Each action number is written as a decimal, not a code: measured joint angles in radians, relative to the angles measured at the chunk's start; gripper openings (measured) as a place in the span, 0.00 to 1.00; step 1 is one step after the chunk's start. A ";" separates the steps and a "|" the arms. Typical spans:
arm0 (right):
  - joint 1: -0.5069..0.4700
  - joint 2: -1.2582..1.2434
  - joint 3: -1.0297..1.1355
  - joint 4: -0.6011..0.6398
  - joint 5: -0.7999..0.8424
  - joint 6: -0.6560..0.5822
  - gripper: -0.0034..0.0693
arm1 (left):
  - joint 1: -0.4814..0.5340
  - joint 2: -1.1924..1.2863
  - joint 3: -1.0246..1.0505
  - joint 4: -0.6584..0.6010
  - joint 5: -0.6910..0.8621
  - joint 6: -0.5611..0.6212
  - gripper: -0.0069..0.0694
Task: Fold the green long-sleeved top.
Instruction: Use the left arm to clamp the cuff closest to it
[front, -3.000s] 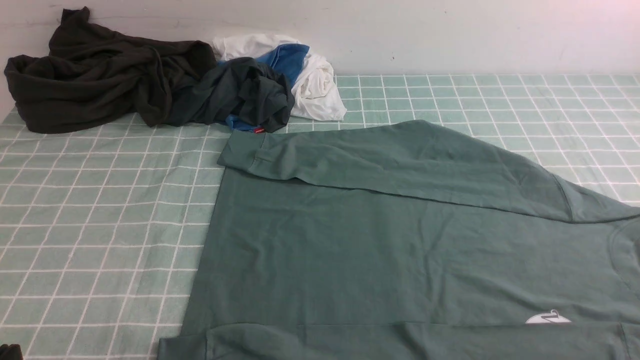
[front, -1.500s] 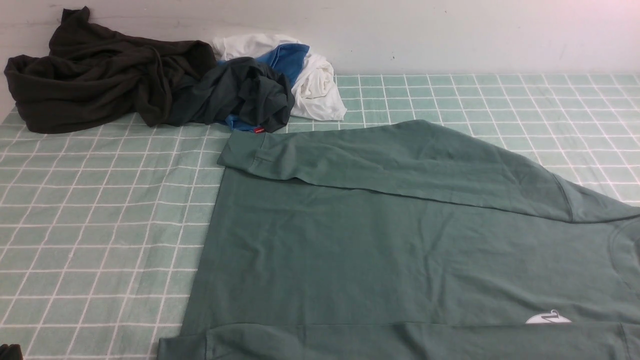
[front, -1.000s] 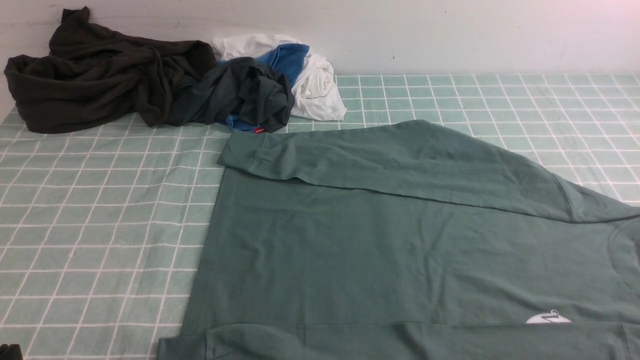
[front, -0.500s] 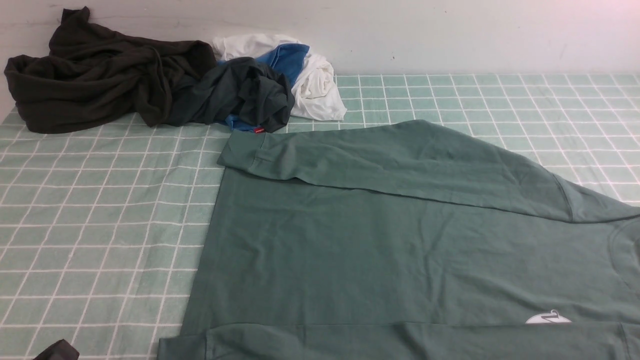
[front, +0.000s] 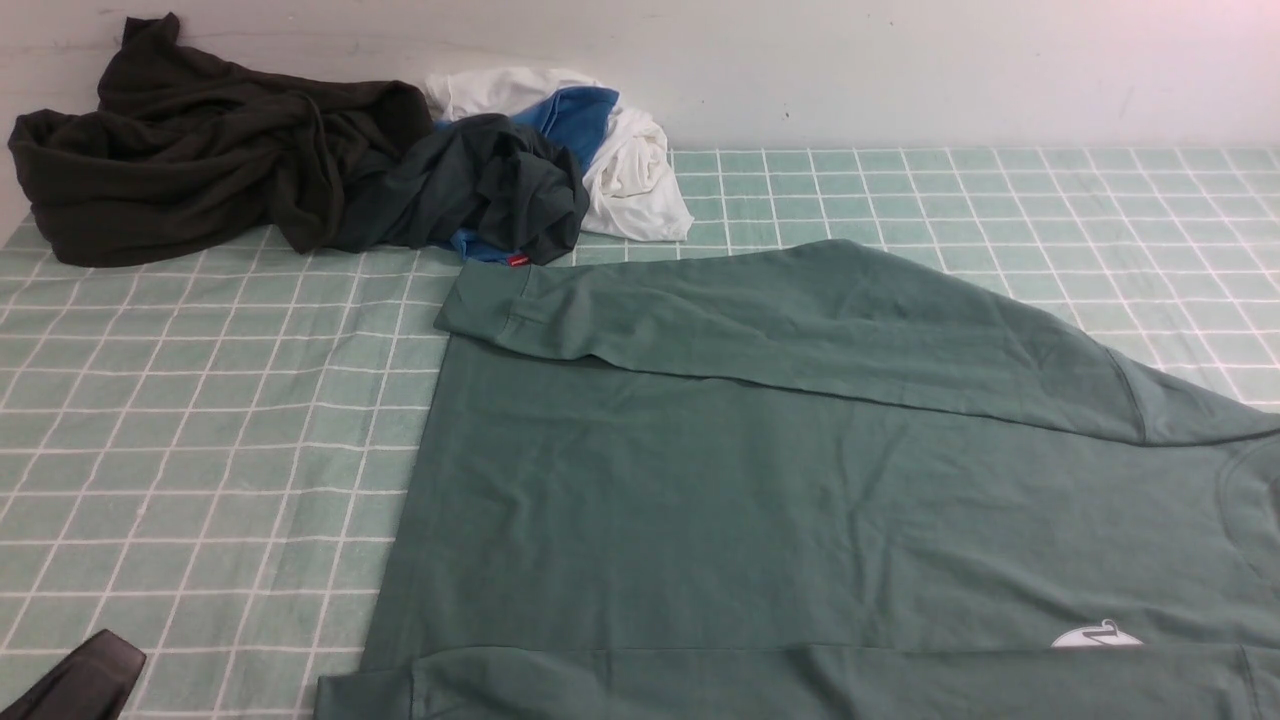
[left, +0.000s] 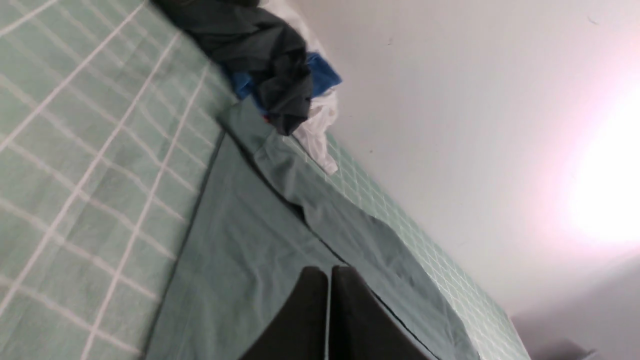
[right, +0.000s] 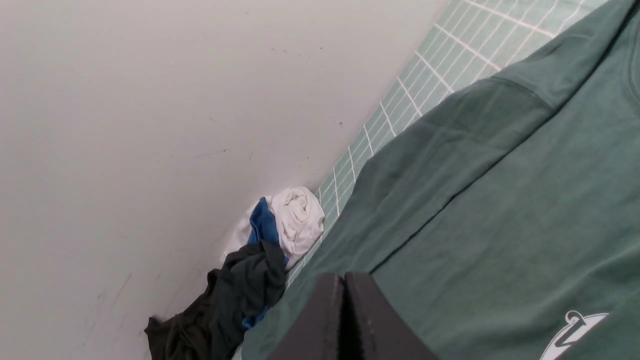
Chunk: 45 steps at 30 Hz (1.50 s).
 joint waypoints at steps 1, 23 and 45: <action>0.000 0.000 0.000 0.001 -0.003 -0.011 0.03 | 0.000 0.002 -0.047 0.013 0.020 0.043 0.09; 0.196 0.793 -0.760 -0.351 0.955 -0.663 0.03 | -0.367 1.058 -0.928 1.002 0.930 0.200 0.09; 0.319 0.839 -0.730 -0.421 0.870 -0.663 0.03 | -0.566 1.721 -0.962 1.069 0.578 0.196 0.57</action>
